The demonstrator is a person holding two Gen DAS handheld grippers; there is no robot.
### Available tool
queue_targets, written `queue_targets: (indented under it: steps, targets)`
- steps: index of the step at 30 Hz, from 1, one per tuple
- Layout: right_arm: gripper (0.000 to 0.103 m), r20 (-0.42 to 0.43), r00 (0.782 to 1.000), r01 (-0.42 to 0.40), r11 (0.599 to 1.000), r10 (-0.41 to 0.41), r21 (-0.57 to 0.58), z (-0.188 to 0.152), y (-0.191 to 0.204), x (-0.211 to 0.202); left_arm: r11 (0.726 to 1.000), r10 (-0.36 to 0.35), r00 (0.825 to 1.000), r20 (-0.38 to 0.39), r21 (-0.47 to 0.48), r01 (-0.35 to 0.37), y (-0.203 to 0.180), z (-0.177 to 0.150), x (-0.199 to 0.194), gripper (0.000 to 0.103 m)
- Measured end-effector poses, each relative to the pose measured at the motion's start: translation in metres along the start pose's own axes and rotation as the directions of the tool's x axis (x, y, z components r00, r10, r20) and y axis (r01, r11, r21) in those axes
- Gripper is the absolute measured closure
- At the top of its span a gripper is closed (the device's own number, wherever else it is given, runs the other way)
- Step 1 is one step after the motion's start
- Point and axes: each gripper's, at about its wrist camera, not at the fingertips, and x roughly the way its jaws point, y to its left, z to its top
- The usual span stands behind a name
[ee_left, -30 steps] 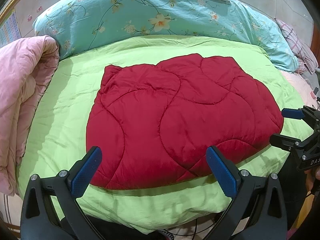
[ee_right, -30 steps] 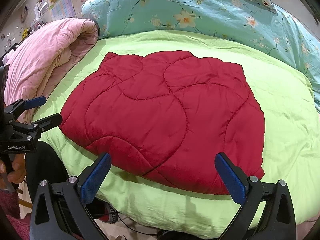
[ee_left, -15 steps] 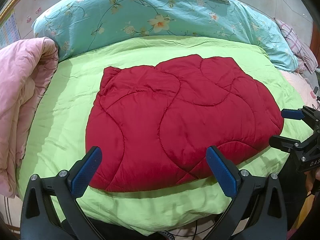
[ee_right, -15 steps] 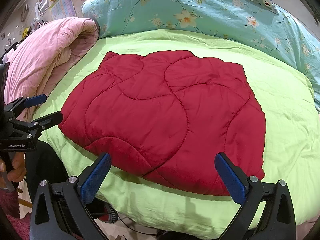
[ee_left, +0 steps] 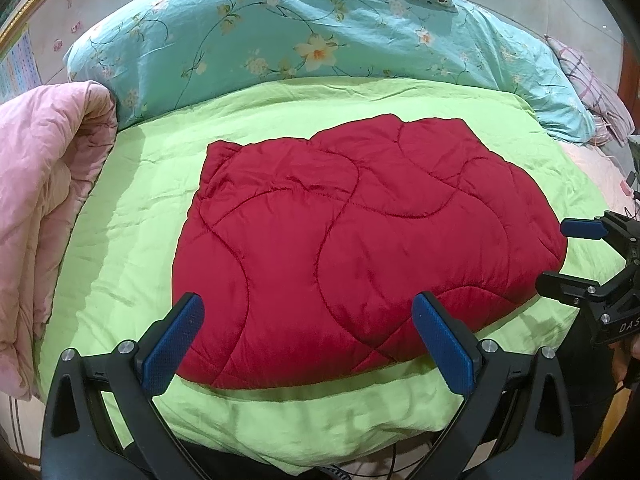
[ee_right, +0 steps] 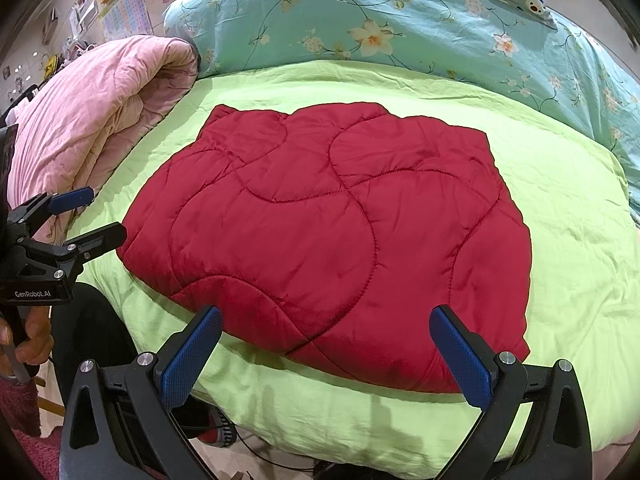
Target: Fold large clothes
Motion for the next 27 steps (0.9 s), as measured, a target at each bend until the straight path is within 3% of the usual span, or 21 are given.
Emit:
queue_targets:
  steps: [27]
  targets:
    - [0.000,-0.001,1.000,-0.009,1.000,0.009,0.005,0.0063,-0.0082,0.0053,1.000,0.003,1.000,0.002,-0.021,-0.003,0.0061,0.0055,0.0064,0.000]
